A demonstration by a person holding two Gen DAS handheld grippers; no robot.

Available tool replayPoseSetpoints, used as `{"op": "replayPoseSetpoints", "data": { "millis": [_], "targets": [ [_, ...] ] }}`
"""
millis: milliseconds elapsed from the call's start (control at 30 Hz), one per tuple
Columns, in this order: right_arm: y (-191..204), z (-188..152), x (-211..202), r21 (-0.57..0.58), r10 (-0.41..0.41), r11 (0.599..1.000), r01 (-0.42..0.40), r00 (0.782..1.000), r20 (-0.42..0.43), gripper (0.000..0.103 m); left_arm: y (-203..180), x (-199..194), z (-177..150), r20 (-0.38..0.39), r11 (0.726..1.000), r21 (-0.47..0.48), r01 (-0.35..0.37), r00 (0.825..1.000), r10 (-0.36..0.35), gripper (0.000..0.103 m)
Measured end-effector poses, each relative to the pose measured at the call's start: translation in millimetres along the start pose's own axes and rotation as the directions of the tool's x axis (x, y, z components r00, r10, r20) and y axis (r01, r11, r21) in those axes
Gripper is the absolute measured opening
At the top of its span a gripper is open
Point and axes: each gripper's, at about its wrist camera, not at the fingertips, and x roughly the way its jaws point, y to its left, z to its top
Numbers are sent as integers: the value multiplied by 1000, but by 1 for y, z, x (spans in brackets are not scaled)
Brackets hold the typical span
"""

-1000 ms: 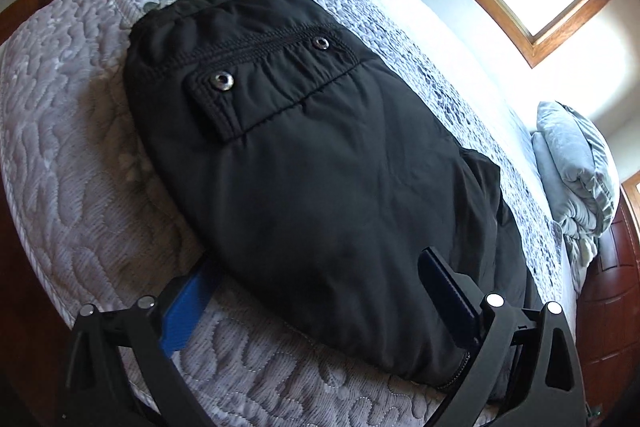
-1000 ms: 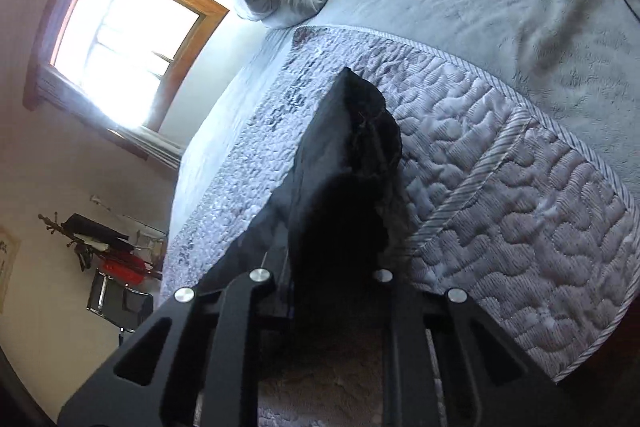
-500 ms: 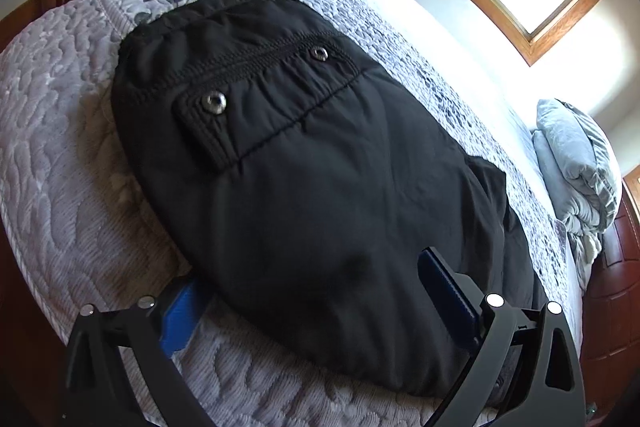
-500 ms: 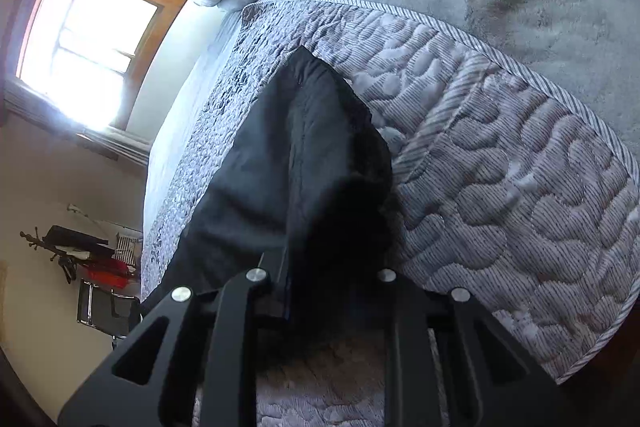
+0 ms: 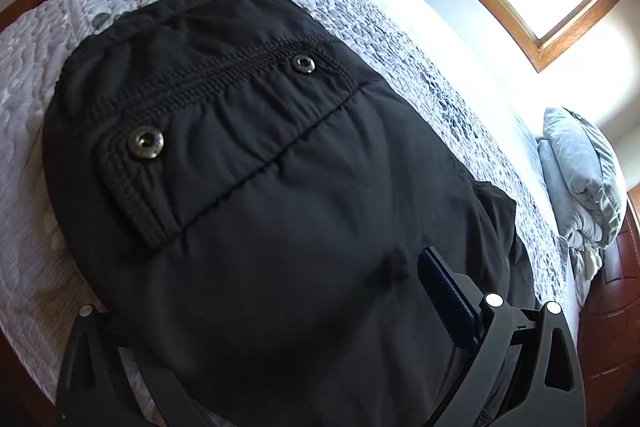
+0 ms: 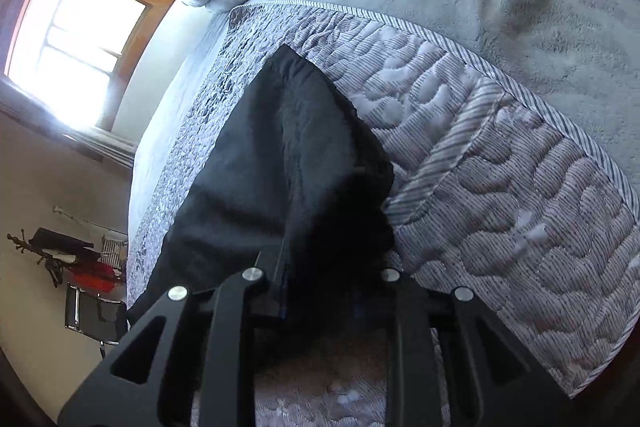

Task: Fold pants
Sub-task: 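Smooth the folded pants with the right tool and open it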

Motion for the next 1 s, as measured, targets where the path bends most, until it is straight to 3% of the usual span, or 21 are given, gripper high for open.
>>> {"op": "replayPoseSetpoints", "data": {
  "millis": [233, 467, 667, 767, 833, 1000],
  "targets": [
    [-11, -12, -18, 35, 17, 999, -18, 1000, 25, 63, 11, -16, -12, -10, 998, 57, -3, 1000, 3, 99],
    [-38, -15, -30, 169, 113, 978, -122, 992, 63, 71, 36, -53, -29, 35, 998, 38, -53, 998, 52, 99],
    [-37, -15, -21, 184, 140, 971, -151, 988, 68, 66, 44, -77, -33, 60, 999, 17, -44, 997, 43, 99],
    [-36, -12, -13, 215, 168, 960, -178, 984, 65, 48, 39, -83, -34, 65, 998, 39, -50, 997, 48, 99],
    [-35, -12, -8, 231, 157, 959, -166, 986, 55, 25, 34, -82, -33, 52, 996, 57, -62, 997, 59, 99],
    [-29, -14, -11, 209, 130, 968, -141, 989, 67, 19, 26, -75, -35, 14, 993, 91, -69, 998, 68, 99]
  ]
}}
